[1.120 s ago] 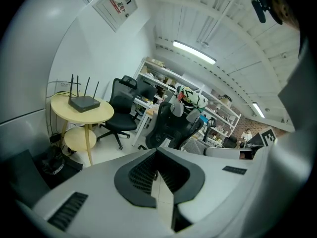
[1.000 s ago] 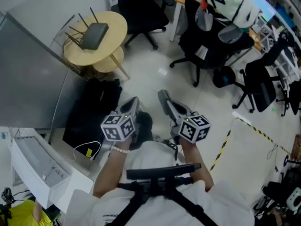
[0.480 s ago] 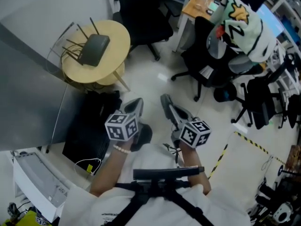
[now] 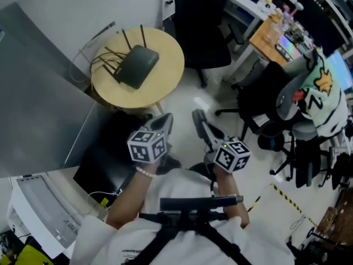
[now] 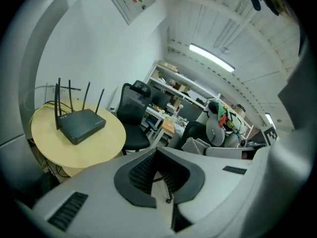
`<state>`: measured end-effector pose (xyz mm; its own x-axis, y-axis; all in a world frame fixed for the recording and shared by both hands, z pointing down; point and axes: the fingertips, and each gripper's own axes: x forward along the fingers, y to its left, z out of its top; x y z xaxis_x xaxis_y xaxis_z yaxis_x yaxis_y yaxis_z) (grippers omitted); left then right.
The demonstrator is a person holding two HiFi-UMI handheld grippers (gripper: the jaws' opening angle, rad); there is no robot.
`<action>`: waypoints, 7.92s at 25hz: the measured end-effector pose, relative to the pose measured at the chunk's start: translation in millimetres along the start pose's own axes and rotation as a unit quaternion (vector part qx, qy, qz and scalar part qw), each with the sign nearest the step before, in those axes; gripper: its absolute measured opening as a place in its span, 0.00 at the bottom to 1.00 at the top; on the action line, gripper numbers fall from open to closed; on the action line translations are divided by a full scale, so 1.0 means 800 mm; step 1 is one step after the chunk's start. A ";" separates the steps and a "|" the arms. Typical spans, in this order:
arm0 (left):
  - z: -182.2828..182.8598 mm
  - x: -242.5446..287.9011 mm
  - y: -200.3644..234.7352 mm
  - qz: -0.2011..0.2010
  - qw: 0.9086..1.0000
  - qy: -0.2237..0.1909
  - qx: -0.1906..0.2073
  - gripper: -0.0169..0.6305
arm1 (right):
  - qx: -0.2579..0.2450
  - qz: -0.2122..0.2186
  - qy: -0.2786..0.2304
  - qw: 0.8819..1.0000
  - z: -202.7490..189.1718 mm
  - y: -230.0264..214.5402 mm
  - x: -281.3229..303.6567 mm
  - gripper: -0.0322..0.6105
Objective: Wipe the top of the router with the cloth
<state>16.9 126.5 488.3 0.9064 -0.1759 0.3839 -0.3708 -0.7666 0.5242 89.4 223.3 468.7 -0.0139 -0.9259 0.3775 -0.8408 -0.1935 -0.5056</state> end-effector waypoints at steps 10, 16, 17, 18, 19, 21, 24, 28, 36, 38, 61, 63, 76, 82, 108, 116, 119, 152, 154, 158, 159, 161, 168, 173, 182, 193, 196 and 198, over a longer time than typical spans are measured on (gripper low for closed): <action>0.021 -0.033 0.094 0.072 0.994 -0.042 -0.065 0.02 | -0.027 0.050 0.050 0.997 0.020 0.028 0.098 0.11; 0.040 -0.026 0.120 0.102 0.990 -0.061 -0.073 0.02 | -0.039 0.082 0.076 0.993 0.031 0.028 0.147 0.11; 0.046 -0.023 0.124 0.106 0.990 -0.063 -0.071 0.02 | -0.039 0.088 0.078 0.992 0.035 0.026 0.159 0.11; 0.052 -0.019 0.128 0.110 0.989 -0.065 -0.069 0.02 | -0.040 0.095 0.081 0.991 0.040 0.025 0.173 0.11; 0.058 -0.016 0.134 0.116 0.989 -0.068 -0.067 0.02 | -0.042 0.104 0.085 0.990 0.045 0.026 0.189 0.11; 0.072 -0.010 0.148 0.130 0.986 -0.076 -0.069 0.02 | -0.052 0.127 0.096 0.986 0.058 0.033 0.223 0.11; 0.095 0.005 0.173 0.153 0.981 -0.088 -0.082 0.02 | -0.074 0.158 0.111 0.978 0.080 0.044 0.272 0.11; 0.125 0.036 0.204 0.181 0.974 -0.097 -0.095 0.02 | -0.082 0.181 0.134 0.971 0.104 0.028 0.330 0.11; 0.163 0.093 0.272 0.244 0.955 -0.108 -0.127 0.02 | -0.148 0.180 0.197 0.952 0.120 -0.039 0.463 0.11; 0.168 0.101 0.283 0.260 0.950 -0.112 -0.135 0.02 | -0.177 0.174 0.216 0.944 0.117 -0.050 0.499 0.11; 0.152 0.120 0.370 0.334 0.912 -0.124 -0.202 0.02 | -0.383 0.052 0.259 0.885 0.052 -0.057 0.746 0.11; 0.148 0.111 0.372 0.342 0.907 -0.129 -0.209 0.02 | -0.395 0.038 0.257 0.881 0.052 -0.056 0.754 0.11; 0.120 0.076 0.372 0.369 0.885 -0.145 -0.244 0.02 | -0.460 -0.011 0.240 0.855 0.060 -0.062 0.781 0.11; 0.118 0.066 0.372 0.378 0.879 -0.152 -0.247 0.02 | -0.440 0.031 0.280 0.853 0.033 -0.050 0.774 0.11; 0.081 0.004 0.348 0.429 0.841 -0.183 -0.273 0.02 | -0.458 0.228 0.353 0.783 -0.114 0.103 0.688 0.11; 0.072 -0.004 0.342 0.437 0.835 -0.185 -0.279 0.02 | -0.431 0.254 0.371 0.782 -0.125 0.118 0.666 0.11; 0.073 -0.002 0.342 0.435 0.836 -0.183 -0.279 0.02 | -0.432 0.260 0.383 0.774 -0.133 0.116 0.657 0.11; 0.157 0.147 0.386 0.339 0.908 -0.118 -0.218 0.02 | -0.417 0.089 0.327 0.844 0.039 -0.092 0.744 0.11; 0.157 0.147 0.386 0.339 0.908 -0.117 -0.218 0.02 | -0.424 0.084 0.324 0.841 0.045 -0.101 0.743 0.11; 0.153 0.142 0.388 0.344 0.904 -0.120 -0.222 0.02 | -0.442 0.085 0.309 0.838 0.057 -0.105 0.739 0.11; 0.152 0.140 0.388 0.345 0.903 -0.121 -0.223 0.02 | -0.448 0.085 0.304 0.837 0.060 -0.104 0.738 0.11; 0.148 0.134 0.390 0.349 0.901 -0.122 -0.225 0.02 | -0.455 0.086 0.302 0.833 0.056 -0.104 0.736 0.11; 0.132 0.106 0.383 0.367 0.892 -0.127 -0.233 0.02 | -0.441 0.119 0.326 0.827 0.020 -0.075 0.718 0.11; 0.113 0.085 0.376 0.381 0.882 -0.129 -0.246 0.02 | -0.443 0.158 0.342 0.814 -0.021 -0.031 0.689 0.11; 0.083 0.044 0.361 0.405 0.864 -0.142 -0.264 0.02 | -0.454 0.220 0.369 0.781 -0.091 0.033 0.641 0.12; 0.062 0.004 0.345 0.417 0.857 -0.139 -0.270 0.02 | -0.448 0.253 0.390 0.764 -0.131 0.078 0.600 0.12; 0.064 0.004 0.346 0.414 0.860 -0.134 -0.266 0.02 | -0.444 0.260 0.382 0.768 -0.126 0.089 0.592 0.11; 0.067 0.007 0.348 0.411 0.864 -0.129 -0.262 0.02 | -0.443 0.263 0.390 0.764 -0.131 0.088 0.589 0.12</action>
<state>-70.5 -120.9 595.2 0.2829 -0.7120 0.6427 -0.8899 0.0553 0.4529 -32.9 -192.3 692.3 -0.5036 -0.2593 0.8241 -0.6396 0.7531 -0.1539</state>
